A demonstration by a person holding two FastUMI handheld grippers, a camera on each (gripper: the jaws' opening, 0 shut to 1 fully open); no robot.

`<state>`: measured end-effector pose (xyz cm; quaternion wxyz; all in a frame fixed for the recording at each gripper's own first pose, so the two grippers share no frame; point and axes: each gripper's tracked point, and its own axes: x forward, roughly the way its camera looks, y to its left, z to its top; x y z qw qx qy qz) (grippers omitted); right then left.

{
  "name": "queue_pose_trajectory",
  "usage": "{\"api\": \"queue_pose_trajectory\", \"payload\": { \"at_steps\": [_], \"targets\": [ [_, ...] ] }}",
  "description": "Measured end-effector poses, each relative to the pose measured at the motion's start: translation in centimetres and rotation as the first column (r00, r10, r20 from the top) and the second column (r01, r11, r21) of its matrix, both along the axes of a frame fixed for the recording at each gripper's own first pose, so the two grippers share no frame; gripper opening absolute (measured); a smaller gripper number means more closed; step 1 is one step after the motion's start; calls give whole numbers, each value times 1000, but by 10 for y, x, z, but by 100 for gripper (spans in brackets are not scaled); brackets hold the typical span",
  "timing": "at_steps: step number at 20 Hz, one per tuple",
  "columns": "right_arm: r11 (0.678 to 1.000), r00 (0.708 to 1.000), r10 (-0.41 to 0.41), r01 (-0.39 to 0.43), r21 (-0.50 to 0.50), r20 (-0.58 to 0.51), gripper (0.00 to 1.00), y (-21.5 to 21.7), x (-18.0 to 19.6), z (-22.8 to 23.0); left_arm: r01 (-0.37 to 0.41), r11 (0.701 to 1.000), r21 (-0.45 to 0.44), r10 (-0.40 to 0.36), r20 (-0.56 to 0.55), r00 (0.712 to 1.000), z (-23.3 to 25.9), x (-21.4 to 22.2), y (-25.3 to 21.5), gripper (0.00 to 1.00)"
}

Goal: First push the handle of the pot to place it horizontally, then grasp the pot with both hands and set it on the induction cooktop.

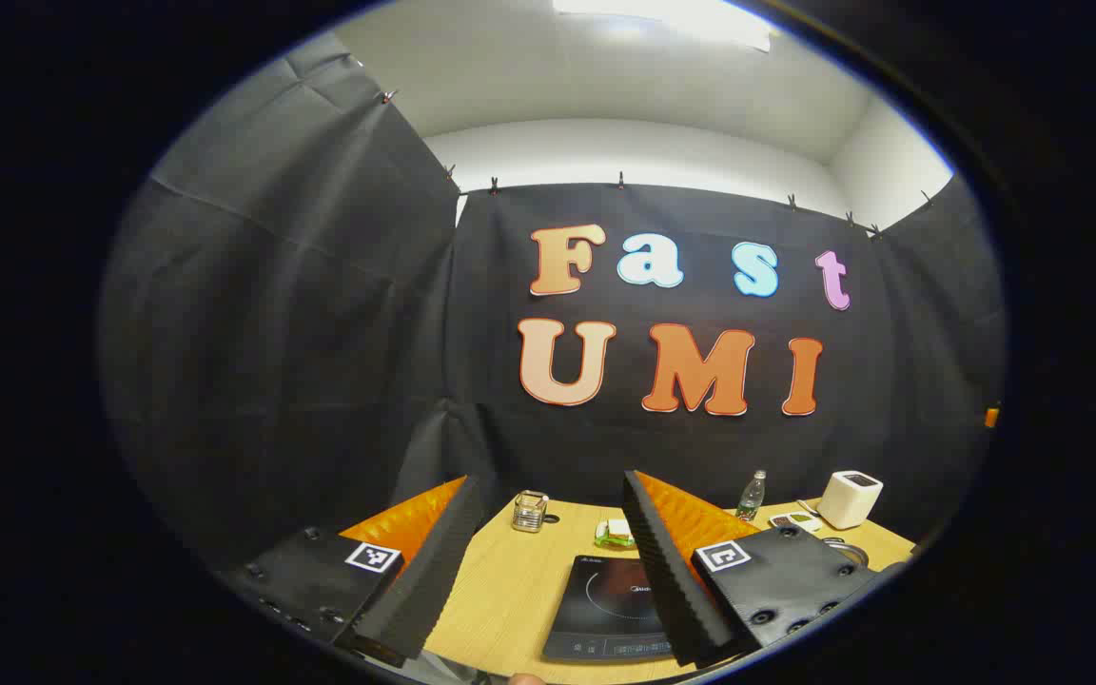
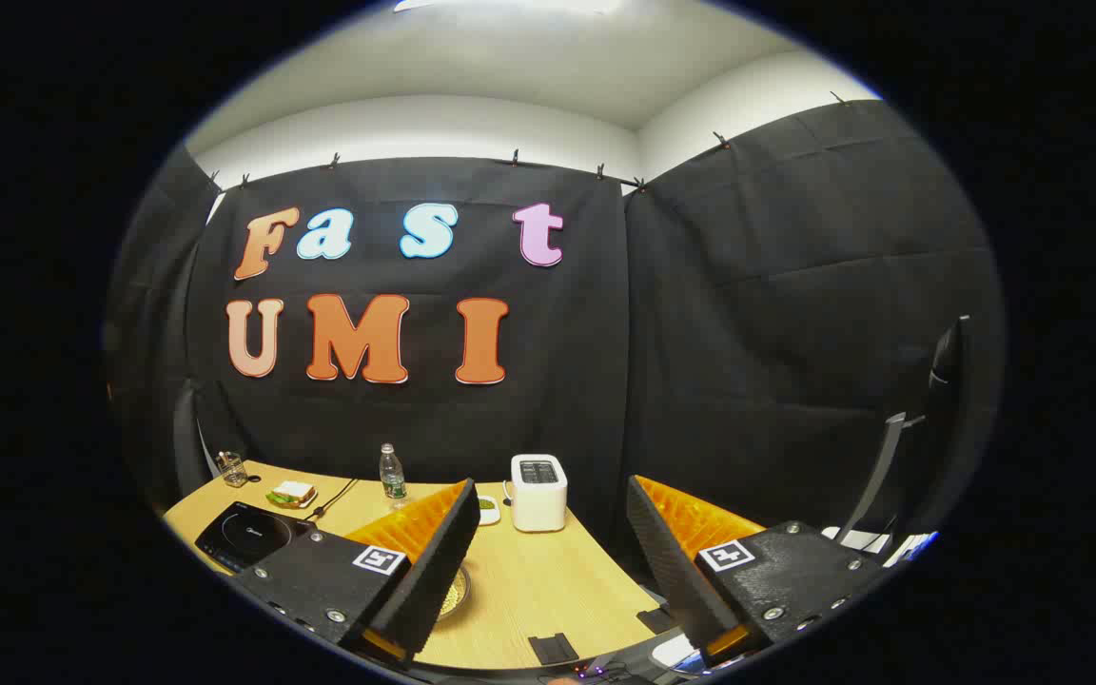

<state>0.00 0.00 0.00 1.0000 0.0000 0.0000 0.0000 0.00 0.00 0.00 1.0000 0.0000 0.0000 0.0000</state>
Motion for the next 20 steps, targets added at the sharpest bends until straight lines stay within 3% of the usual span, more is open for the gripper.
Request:
{"api": "queue_pose_trajectory", "payload": {
  "at_steps": [4, 6, 14, 15, 20],
  "targets": [
    [1000, 1000, -6, 6, 4, 5, 100, 0, 6, 2, -4, 1000, -14, 4, 18, 1000, 7, 1, 7, 97],
    [1000, 1000, -12, 12, -1, 8, 96, -2, 9, 3, 0, 1000, -11, 1, 28, 1000, 11, -1, 6, 97],
    [1000, 1000, -19, 19, 1, 7, 96, -6, 14, 6, -32, 999, 22, 31, 21, 999, 5, -12, 20, 96],
    [1000, 1000, -15, 15, 6, 10, 100, -5, 13, 7, -38, 999, 18, 37, 32, 999, 8, -11, 22, 96],
    [1000, 1000, -2, 2, 1, 7, 96, 3, 13, 5, -35, 999, 27, 34, 52, 998, 12, -12, 20, 97]
  ]
}}
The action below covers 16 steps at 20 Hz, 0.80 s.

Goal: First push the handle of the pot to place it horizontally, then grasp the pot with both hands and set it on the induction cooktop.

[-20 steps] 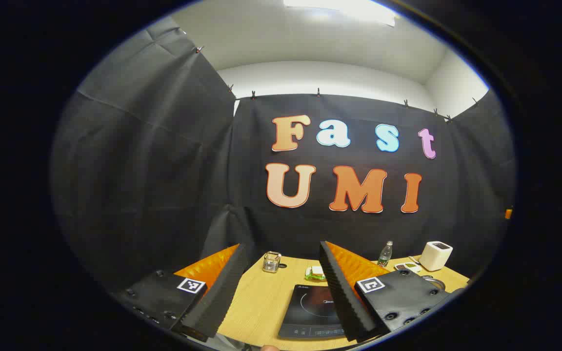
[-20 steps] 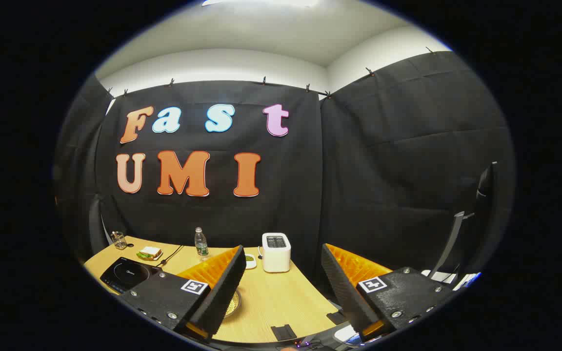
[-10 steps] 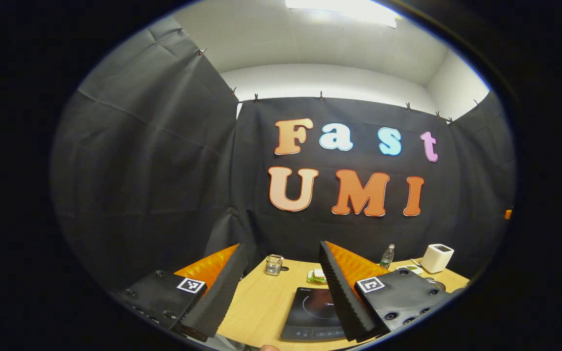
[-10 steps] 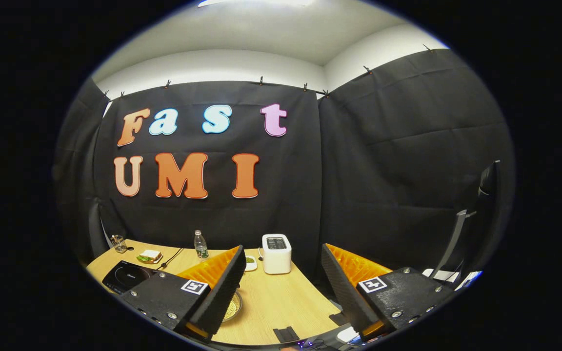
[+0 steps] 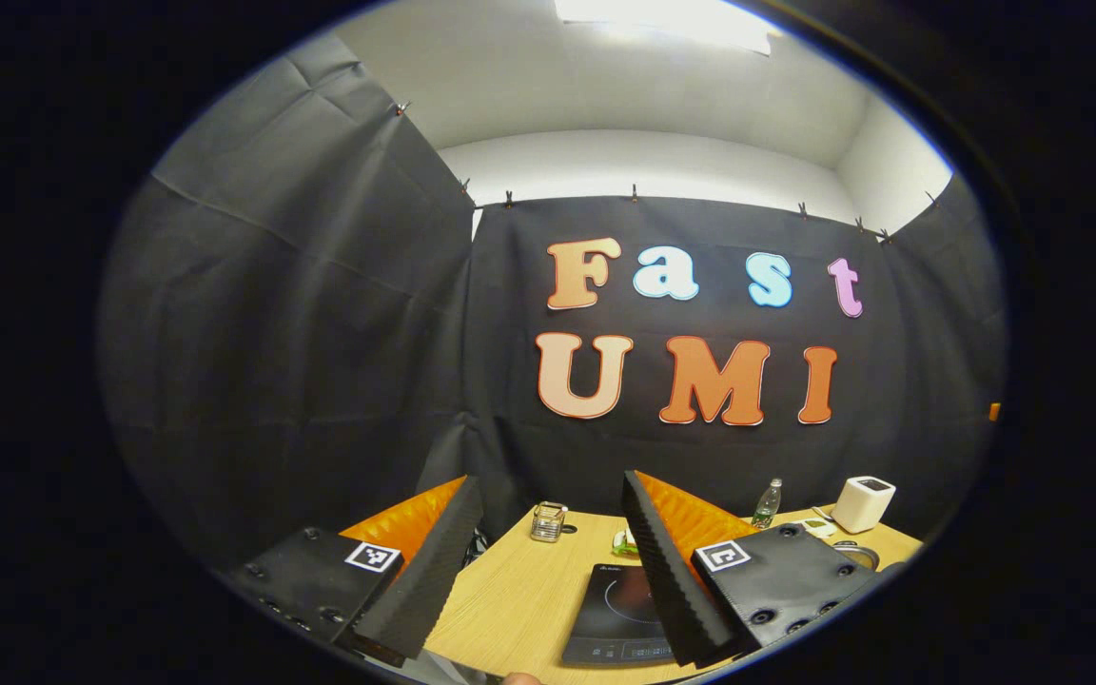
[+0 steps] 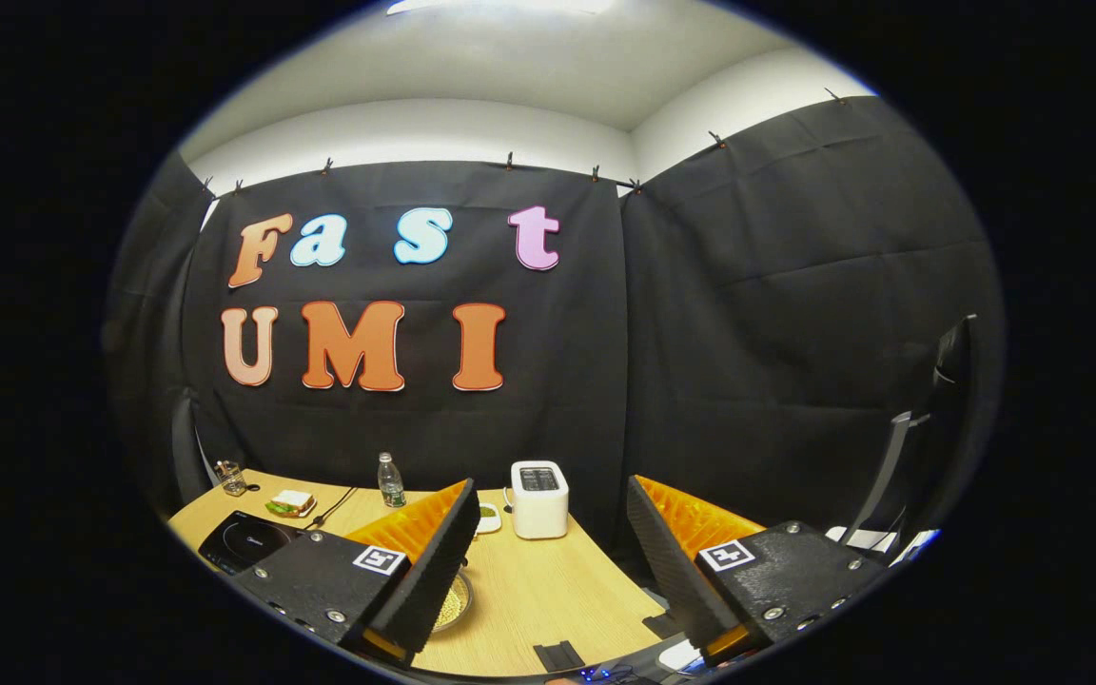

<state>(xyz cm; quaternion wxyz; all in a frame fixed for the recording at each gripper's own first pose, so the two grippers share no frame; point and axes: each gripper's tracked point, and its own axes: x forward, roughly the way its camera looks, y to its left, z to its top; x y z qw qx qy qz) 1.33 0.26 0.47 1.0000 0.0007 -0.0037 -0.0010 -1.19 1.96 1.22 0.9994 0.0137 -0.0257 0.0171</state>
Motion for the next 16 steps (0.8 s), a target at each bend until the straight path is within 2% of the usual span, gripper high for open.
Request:
{"api": "queue_pose_trajectory", "payload": {
  "at_steps": [3, 4, 5, 8, 9, 12, 16],
  "targets": [
    [1000, 1000, 7, -7, -5, 1, 96, 2, -2, 0, 18, 1000, 8, -18, 4, 1000, 3, 1, -8, 96],
    [1000, 1000, 8, -8, -8, 4, 100, 3, -4, 1, 20, 1000, 11, -20, 7, 1000, 4, 1, -9, 97],
    [1000, 1000, 11, -11, -11, 5, 96, 4, -4, 1, 19, 1000, 16, -19, 10, 1000, 6, 1, -10, 97],
    [999, 999, 35, -36, -11, -11, 93, 11, -3, -3, 25, 999, 26, -26, 16, 1000, 9, -1, -15, 97],
    [999, 999, 47, -47, -12, -19, 82, 15, -3, -5, 31, 999, 27, -31, 18, 999, 9, -1, -18, 96],
    [999, 999, 46, -46, 4, -17, 68, 14, 1, -5, 36, 999, 37, -37, 29, 999, 12, -4, -21, 96],
    [998, 998, 55, -55, 33, -13, 31, 16, 4, -9, 39, 999, 34, -41, 33, 999, 14, -6, -24, 98]
  ]
}}
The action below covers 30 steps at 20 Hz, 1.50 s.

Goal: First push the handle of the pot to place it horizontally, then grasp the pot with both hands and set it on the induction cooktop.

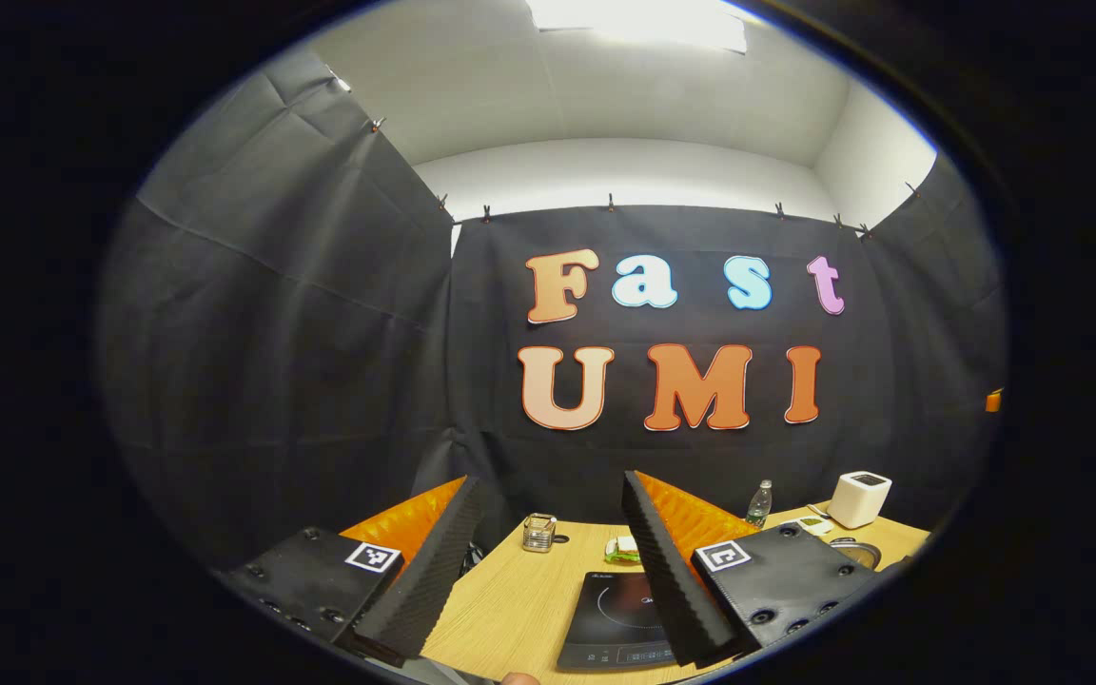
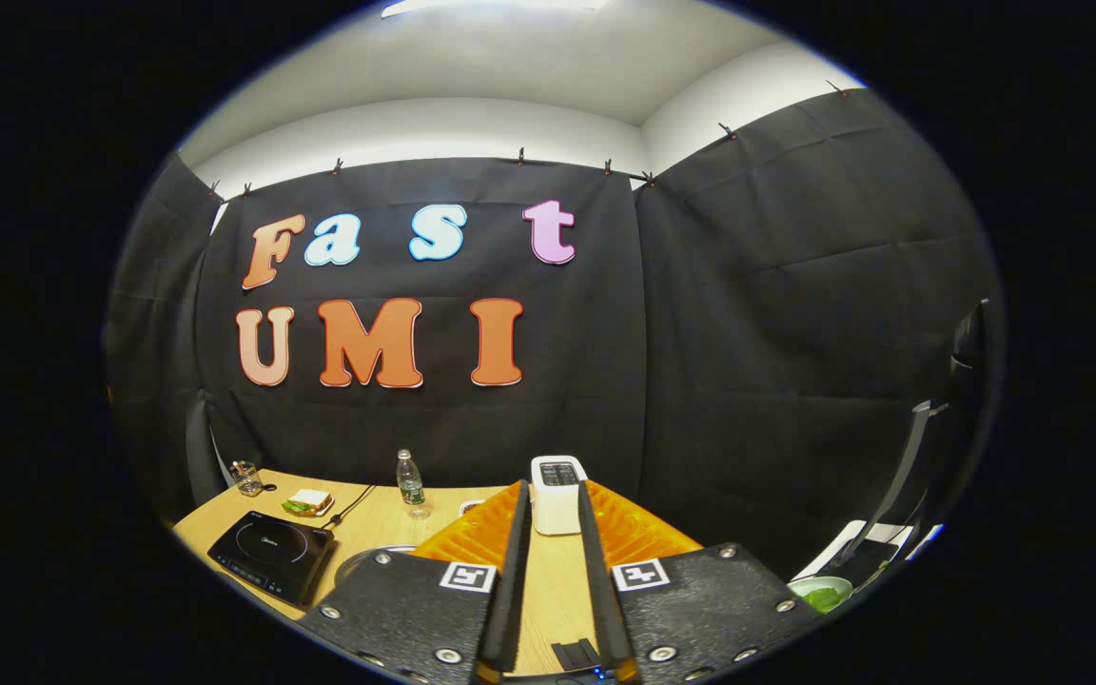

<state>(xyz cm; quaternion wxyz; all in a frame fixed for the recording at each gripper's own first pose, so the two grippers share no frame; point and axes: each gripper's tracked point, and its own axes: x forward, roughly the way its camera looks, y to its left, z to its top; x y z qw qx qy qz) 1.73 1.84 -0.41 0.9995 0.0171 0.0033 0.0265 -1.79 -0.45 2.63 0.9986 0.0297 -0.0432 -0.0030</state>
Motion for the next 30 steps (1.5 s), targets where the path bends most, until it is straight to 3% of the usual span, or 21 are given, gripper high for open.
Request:
{"api": "queue_pose_trajectory", "payload": {
  "at_steps": [3, 6, 11, 21, 30],
  "targets": [
    [1000, 1000, 5, -6, -8, -31, 10, 5, 3, -11, -7, 1000, -3, 7, -1, 1000, -1, 0, 3, 97],
    [1000, 997, 22, -22, -4, -75, 0, 14, 5, -27, -3, 1000, -10, 3, -10, 1000, -3, -1, 3, 97],
    [999, 986, 49, -51, -12, -161, 0, 29, 10, -65, 1, 1000, -26, -2, -32, 999, -12, 3, 4, 97],
    [987, 928, 154, -161, 8, -338, 0, 79, 7, -148, 3, 1000, -26, -4, -37, 999, -15, 0, 4, 97],
    [965, 848, 245, -261, 33, -471, 0, 129, -10, -215, 15, 1000, -9, -15, -67, 998, -27, -2, -2, 97]
  ]
}}
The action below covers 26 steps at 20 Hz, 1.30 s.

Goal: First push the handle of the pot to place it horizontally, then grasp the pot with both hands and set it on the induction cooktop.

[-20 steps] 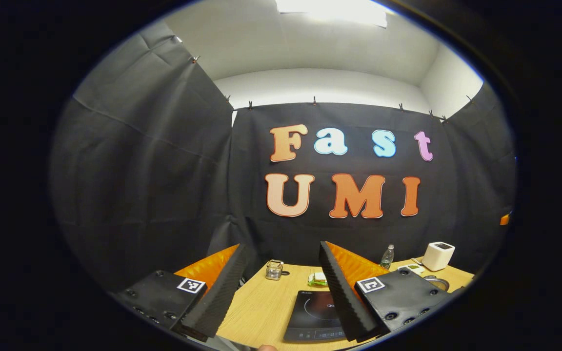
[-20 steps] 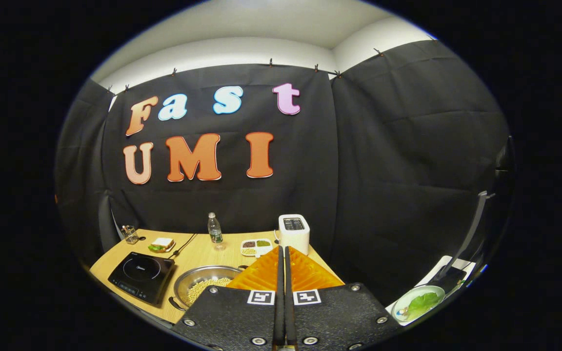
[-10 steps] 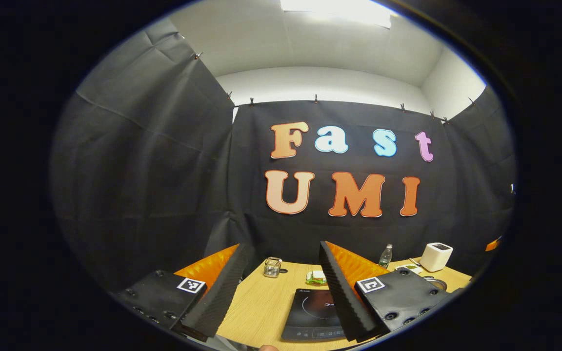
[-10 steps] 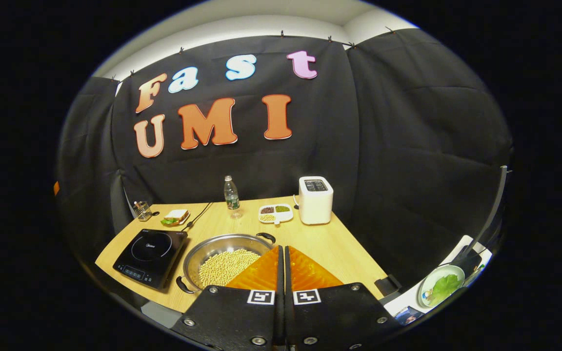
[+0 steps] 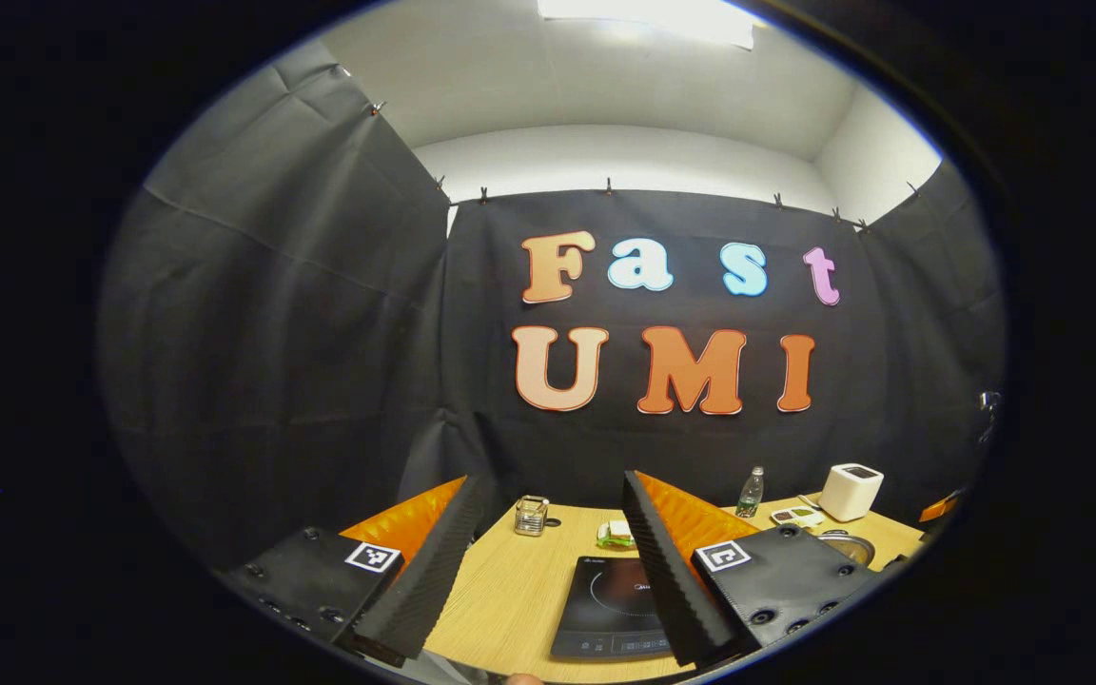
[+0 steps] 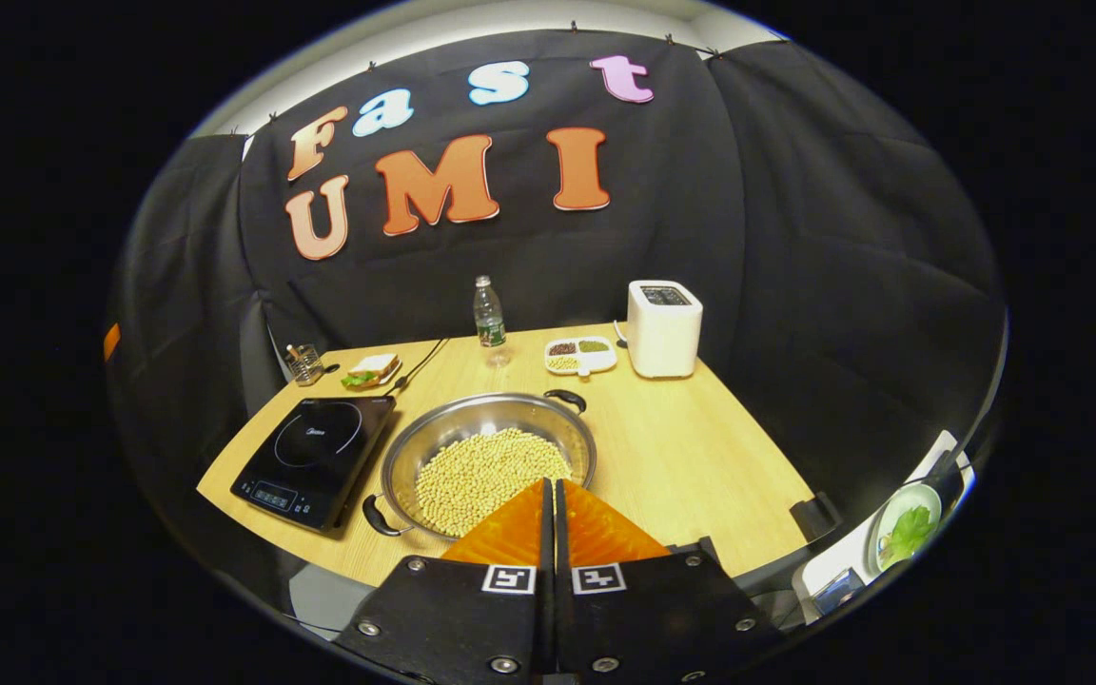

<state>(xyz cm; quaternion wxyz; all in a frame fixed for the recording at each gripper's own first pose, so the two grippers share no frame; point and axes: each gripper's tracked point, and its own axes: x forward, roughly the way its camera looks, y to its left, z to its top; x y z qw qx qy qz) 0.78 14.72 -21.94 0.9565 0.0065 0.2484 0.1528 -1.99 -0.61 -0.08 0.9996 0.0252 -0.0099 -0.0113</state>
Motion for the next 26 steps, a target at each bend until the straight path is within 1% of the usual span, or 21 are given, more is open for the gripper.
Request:
{"api": "queue_pose_trajectory", "payload": {
  "at_steps": [3, 11, 16, 21, 24, 26],
  "targets": [
    [999, 997, 45, -45, -8, -65, 0, 19, -10, -27, 10, 1000, 1, -10, -18, 1000, -8, 2, -2, 98],
    [991, 978, 121, -128, -33, -170, 0, 58, -30, -77, 35, 999, -12, -36, -67, 997, -29, 12, -4, 97],
    [979, 956, 179, -196, -51, -231, 0, 88, -41, -104, 34, 999, -13, -35, -90, 995, -41, 13, 1, 97],
    [959, 928, 245, -274, -67, -279, 0, 125, -50, -122, 11, 999, -31, -14, -118, 993, -57, 16, 18, 98],
    [949, 917, 268, -304, -83, -296, 0, 138, -50, -130, -3, 999, -45, -4, -139, 990, -65, 17, 26, 98],
    [946, 913, 269, -311, -95, -306, 0, 143, -47, -134, 3, 999, -54, -11, -148, 989, -70, 17, 26, 98]
  ]
}}
